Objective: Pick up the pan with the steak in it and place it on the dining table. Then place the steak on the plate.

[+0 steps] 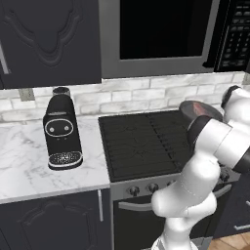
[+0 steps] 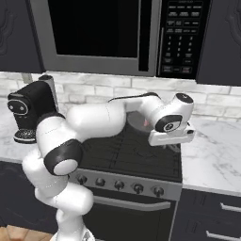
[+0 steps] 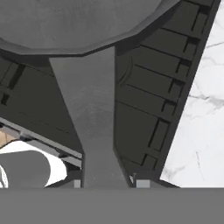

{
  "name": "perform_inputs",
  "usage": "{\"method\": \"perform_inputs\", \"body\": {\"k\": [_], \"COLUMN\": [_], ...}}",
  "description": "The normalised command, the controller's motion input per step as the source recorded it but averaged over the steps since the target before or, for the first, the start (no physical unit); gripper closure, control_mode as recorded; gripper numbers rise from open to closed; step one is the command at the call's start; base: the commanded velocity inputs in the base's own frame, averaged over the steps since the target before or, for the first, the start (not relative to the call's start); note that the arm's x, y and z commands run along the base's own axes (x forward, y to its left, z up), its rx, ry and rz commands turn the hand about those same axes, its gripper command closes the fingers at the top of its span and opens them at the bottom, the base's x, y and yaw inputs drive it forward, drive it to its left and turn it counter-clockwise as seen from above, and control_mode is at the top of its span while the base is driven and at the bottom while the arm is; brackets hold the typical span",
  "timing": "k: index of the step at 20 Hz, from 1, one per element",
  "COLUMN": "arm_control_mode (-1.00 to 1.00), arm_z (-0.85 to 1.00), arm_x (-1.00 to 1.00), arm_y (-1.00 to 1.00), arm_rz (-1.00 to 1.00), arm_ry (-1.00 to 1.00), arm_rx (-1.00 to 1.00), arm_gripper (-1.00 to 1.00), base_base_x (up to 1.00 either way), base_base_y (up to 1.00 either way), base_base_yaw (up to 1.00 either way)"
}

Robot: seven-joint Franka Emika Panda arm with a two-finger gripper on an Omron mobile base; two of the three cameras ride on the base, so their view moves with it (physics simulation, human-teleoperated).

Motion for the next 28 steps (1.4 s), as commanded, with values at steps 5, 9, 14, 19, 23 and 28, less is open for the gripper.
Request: {"method": "perform_inputs", "body": {"k": [5, 9, 14, 19, 23, 28], "arm_control_mode": [-1.0, -1.0, -1.0, -1.0, -1.0, -1.0], "arm_z": [0.04, 0.0, 0.0, 0.0, 0.0, 0.0], "arm_x": [-0.45, -0.45, -0.44, -0.42, -0.41, -0.42], "arm_y": [0.82, 0.83, 0.82, 0.85, 0.81, 0.63], "arm_rz": [0.13, 0.12, 0.12, 0.14, 0.19, 0.21], "arm_ry": [-0.05, -0.09, -0.12, -0.08, 0.0, 0.0], "arm_rx": [-0.08, -0.09, -0.1, -0.1, -0.08, -0.03], "arm_gripper": [1.0, 1.0, 1.0, 1.0, 1.0, 1.0], "base_base_x": [0.0, 0.0, 0.0, 0.0, 0.0, 0.0], "base_base_y": [0.0, 0.0, 0.0, 0.0, 0.0, 0.0], "base_base_yaw": [0.0, 0.0, 0.0, 0.0, 0.0, 0.0]}}
